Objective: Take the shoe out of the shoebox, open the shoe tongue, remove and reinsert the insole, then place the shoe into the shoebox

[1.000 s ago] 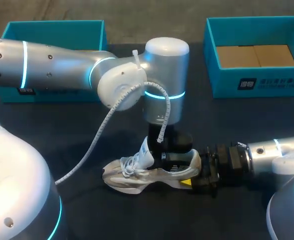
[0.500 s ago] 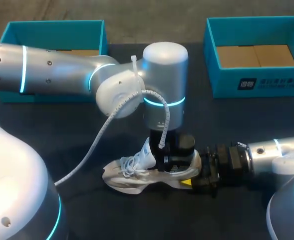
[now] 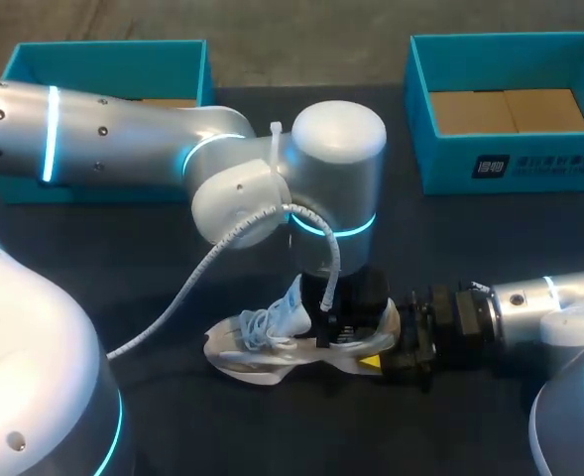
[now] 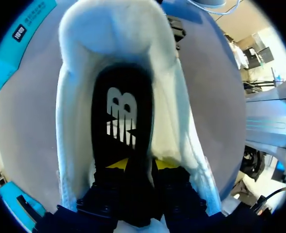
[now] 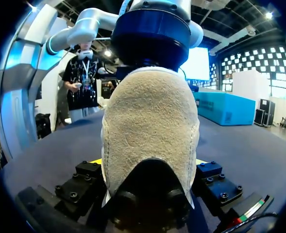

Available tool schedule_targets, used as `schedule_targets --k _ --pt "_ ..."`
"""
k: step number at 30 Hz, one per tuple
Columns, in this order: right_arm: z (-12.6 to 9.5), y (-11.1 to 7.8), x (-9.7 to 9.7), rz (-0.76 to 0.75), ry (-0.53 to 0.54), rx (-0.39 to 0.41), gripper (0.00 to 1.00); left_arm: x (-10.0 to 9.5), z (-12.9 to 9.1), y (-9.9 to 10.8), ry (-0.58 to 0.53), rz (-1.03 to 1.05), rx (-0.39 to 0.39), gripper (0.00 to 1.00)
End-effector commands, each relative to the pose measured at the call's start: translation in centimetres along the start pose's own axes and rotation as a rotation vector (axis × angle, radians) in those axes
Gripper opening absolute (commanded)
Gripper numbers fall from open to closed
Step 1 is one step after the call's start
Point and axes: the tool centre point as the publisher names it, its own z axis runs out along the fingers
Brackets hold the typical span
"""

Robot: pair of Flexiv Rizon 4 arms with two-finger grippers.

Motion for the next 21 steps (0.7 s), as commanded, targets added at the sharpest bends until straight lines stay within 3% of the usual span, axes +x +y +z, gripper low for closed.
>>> schedule_targets --k 1,10,12,17,21 --pt "0.1 0.2 0.1 0.001 0.001 0.005 0.0 -0.8 0.8 -0.2 -0.038 -0.008 -0.007 0.33" --pt "0.1 0.2 0.1 0.001 0.001 0.005 0.0 -2.6 1.5 -0.2 -0.12 -0.048 -0.056 0.3" --pt "0.1 0.2 0.1 0.001 0.001 0.005 0.0 -3.2 1.4 -0.1 -0.127 -0.06 -0.058 0.25" --pt "0.1 0.2 0.1 0.001 0.001 0.005 0.0 -4.1 0.7 0.3 -0.16 -0.086 -0.059 0.0" --pt "0.1 0.2 0.1 0.001 0.001 0.005 0.0 -4.6 0.2 0.7 -0.154 -0.101 -0.043 0.0"
